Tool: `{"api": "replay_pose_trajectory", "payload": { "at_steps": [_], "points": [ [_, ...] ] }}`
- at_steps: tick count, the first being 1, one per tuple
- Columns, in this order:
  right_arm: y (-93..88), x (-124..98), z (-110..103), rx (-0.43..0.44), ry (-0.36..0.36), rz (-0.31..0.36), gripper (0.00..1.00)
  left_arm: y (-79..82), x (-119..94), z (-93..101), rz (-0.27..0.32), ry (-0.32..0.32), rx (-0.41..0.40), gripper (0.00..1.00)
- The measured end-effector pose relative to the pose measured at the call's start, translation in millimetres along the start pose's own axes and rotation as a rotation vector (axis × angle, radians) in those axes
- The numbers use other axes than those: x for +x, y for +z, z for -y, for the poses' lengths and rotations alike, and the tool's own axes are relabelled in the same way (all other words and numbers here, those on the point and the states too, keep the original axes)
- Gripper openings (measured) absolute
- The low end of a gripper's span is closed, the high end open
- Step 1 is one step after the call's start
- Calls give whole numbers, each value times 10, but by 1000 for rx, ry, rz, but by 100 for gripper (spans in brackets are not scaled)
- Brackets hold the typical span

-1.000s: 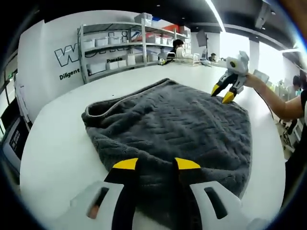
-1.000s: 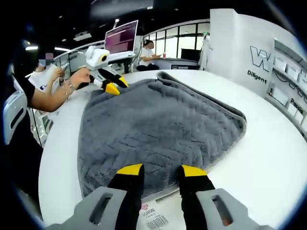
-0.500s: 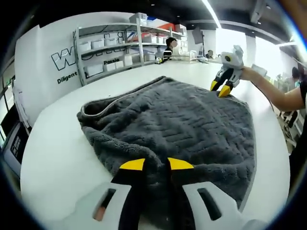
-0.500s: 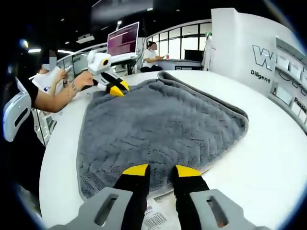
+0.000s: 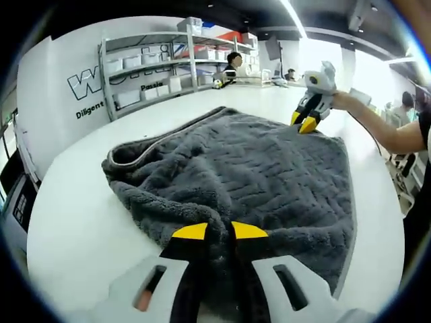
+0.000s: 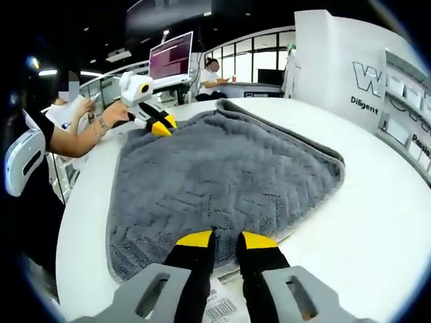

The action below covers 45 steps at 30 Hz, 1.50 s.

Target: Open the folded towel by lifting each exposed corner and separating the folded layers until the towel lies flat within the target outline without major curled edges

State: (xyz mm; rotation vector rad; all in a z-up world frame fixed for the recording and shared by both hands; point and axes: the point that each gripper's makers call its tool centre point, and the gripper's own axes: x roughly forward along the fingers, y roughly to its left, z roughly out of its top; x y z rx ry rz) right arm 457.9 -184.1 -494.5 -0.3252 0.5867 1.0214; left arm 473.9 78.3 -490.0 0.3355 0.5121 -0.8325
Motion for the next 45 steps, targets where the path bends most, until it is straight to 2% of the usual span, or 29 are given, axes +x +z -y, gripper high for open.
{"api": "replay_pose_trajectory", "payload": {
  "at_steps": [24,32,45],
  "points": [
    [-306,-405,223,-3,-51,-24,11,227,300,424,-7,-78,35,11],
    [-414,-539,265,21,-53,-21,11,296,393,563,-7,-94,48,11],
    [-595,-785,370,-2,-53,-43,11,426,562,794,2,-130,62,11]
  ]
}}
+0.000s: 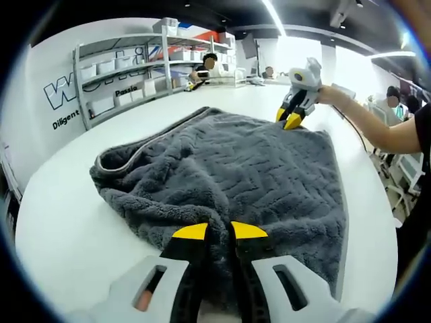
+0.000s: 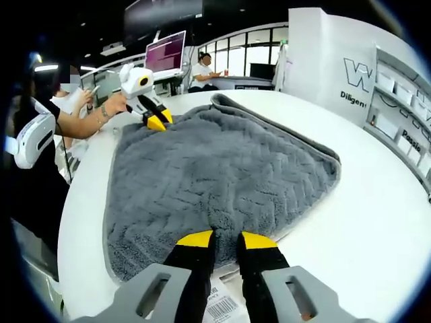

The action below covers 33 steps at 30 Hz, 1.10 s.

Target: Open the folded towel by lifting each exposed corner and separating the folded layers until the towel lies flat within the target outline without major curled edges

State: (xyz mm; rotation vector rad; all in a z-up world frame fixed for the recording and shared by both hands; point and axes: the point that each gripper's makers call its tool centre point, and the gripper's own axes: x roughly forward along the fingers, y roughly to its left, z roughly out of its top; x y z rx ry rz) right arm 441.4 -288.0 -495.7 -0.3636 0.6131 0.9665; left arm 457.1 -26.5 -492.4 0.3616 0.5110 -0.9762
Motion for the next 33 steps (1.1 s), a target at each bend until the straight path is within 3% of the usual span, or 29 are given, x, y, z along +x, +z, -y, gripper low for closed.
{"api": "replay_pose_trajectory", "payload": {
  "at_steps": [24,33],
  "points": [
    [-341,-419,325,-33,-52,-1,12,319,434,323,46,-59,-22,11],
    [-464,-565,425,-3,-68,9,12,445,607,422,64,-79,-38,11]
  ]
}}
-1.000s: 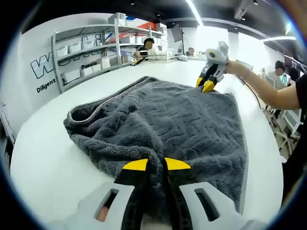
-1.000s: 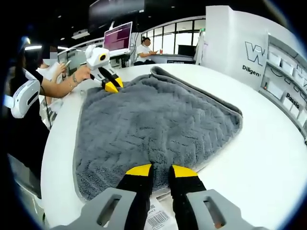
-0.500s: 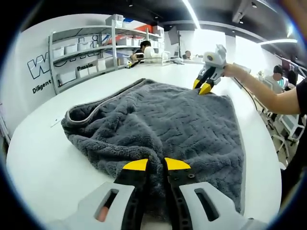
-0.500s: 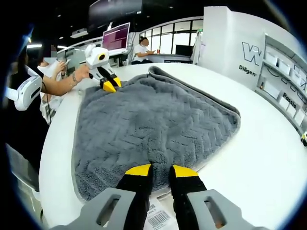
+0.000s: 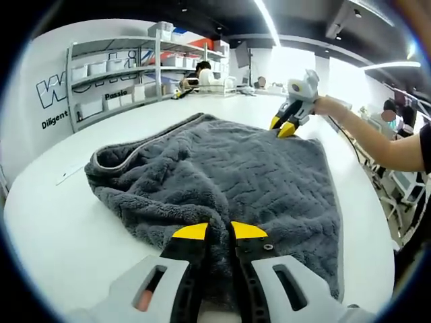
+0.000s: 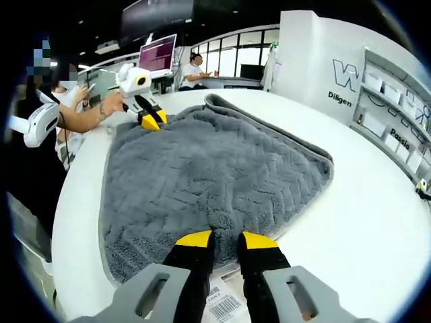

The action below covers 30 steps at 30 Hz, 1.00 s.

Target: Open the folded towel by lifting each exposed corner and separating the folded layers until the towel lies flat within the target outline without major curled edges

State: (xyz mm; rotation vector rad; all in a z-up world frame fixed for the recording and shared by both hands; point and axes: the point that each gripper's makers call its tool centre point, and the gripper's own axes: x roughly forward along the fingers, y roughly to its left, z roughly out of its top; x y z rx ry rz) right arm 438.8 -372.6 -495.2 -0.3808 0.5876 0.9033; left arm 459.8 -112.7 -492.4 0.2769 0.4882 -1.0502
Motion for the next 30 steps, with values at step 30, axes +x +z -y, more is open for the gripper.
{"api": "replay_pose_trajectory", "payload": {
  "at_steps": [30],
  "points": [
    [-370,-424,378,52,-96,-61,13,244,414,396,61,-36,-35,11]
  ]
}}
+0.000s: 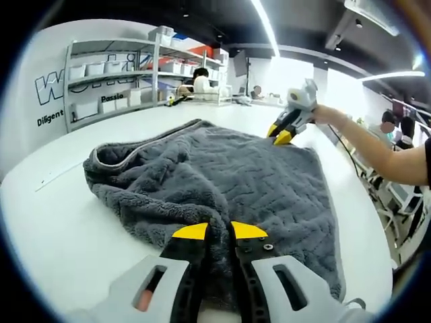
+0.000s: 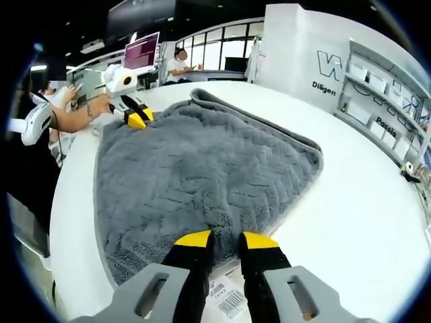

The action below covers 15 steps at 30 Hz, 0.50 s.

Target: Open the folded towel by lifting each exposed corner and separating the folded layers until the towel lies flat within the target outline without major curled edges

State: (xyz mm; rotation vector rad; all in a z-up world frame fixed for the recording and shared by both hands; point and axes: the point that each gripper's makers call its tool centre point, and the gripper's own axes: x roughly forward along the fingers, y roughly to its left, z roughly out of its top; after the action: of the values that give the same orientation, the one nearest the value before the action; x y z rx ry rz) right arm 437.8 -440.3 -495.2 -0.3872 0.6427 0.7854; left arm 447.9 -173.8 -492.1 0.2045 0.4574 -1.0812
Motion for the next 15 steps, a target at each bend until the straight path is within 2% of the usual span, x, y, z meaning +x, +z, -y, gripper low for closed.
{"api": "replay_pose_trajectory", "payload": {
  "at_steps": [4,10,15],
  "points": [
    [-44,-39,55,13,-16,-20,13,40,77,29,6,-1,-2,11],
    [-98,-83,134,11,-46,-62,13,117,165,-31,8,10,12,10],
    [-124,-109,185,2,-75,-86,14,127,198,38,9,16,20,10]
  ]
}}
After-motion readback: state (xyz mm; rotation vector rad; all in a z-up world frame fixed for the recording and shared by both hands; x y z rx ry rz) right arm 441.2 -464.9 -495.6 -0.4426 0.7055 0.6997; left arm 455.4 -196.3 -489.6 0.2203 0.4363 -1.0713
